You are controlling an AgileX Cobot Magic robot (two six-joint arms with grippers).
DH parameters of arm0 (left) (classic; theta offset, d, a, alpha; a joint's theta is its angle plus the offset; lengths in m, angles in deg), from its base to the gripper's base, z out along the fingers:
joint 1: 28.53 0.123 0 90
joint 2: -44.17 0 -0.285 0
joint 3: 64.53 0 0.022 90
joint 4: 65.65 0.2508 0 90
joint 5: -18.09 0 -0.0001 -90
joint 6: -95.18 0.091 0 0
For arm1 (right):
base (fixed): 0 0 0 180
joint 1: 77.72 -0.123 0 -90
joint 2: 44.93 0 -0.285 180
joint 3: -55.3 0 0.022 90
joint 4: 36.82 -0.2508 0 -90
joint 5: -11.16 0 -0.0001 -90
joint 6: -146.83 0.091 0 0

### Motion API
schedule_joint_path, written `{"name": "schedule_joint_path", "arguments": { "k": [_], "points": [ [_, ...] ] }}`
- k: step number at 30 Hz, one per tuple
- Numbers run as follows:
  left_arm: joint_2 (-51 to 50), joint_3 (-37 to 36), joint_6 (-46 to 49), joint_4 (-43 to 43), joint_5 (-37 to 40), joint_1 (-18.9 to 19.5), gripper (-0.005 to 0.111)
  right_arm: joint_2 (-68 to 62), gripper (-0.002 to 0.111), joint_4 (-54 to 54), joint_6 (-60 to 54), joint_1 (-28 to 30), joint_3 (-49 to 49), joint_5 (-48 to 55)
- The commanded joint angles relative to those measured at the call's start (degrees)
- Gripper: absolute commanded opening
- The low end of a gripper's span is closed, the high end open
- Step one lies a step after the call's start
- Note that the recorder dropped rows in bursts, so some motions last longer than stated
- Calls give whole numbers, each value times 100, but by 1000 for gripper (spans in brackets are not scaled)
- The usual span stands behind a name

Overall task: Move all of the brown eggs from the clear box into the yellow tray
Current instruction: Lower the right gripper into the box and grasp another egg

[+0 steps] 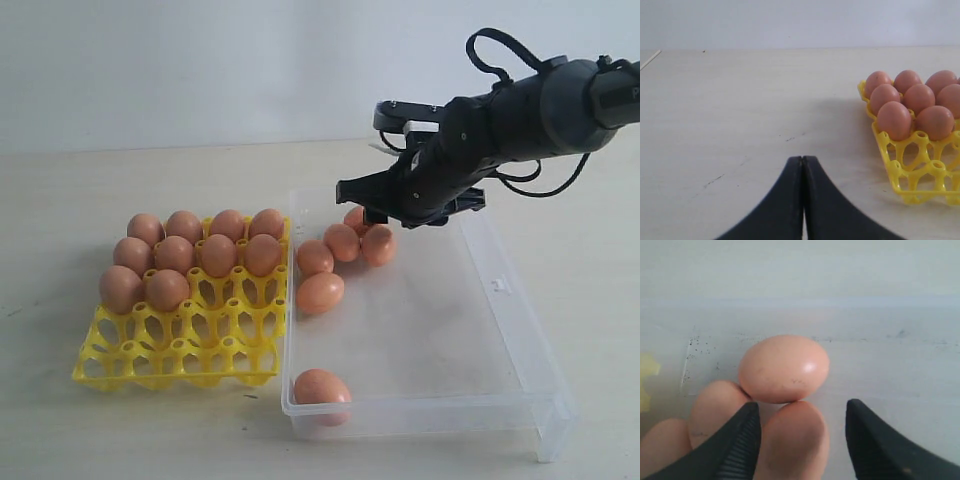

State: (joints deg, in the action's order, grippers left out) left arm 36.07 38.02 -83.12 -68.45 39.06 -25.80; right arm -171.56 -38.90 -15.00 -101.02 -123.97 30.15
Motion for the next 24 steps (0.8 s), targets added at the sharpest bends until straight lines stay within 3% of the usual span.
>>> {"name": "schedule_joint_path", "arguments": {
  "k": [1,5,8,10,14,20,24],
  "points": [
    [32,23,-11,-32,-71,-49,0,-197,57,-103,-124,34,7,-158],
    [32,23,-11,-32,-71,-49,0,-330,64,-165,-131,34,7,-242],
    [32,23,-11,-32,-71,-49,0,-387,58,-247,-162,34,7,-293],
    [32,23,-11,-32,-71,-49,0,-387,44,-247,-162,34,7,-237],
    [32,23,-11,-32,-71,-49,0,-327,0,-247,-458,34,7,-42],
    [32,23,-11,-32,-71,-49,0,280,0,-335,-652,-3,7,-202],
    [32,23,-11,-32,-71,-49,0,858,0,-149,-662,-398,95,-834]
  ]
}}
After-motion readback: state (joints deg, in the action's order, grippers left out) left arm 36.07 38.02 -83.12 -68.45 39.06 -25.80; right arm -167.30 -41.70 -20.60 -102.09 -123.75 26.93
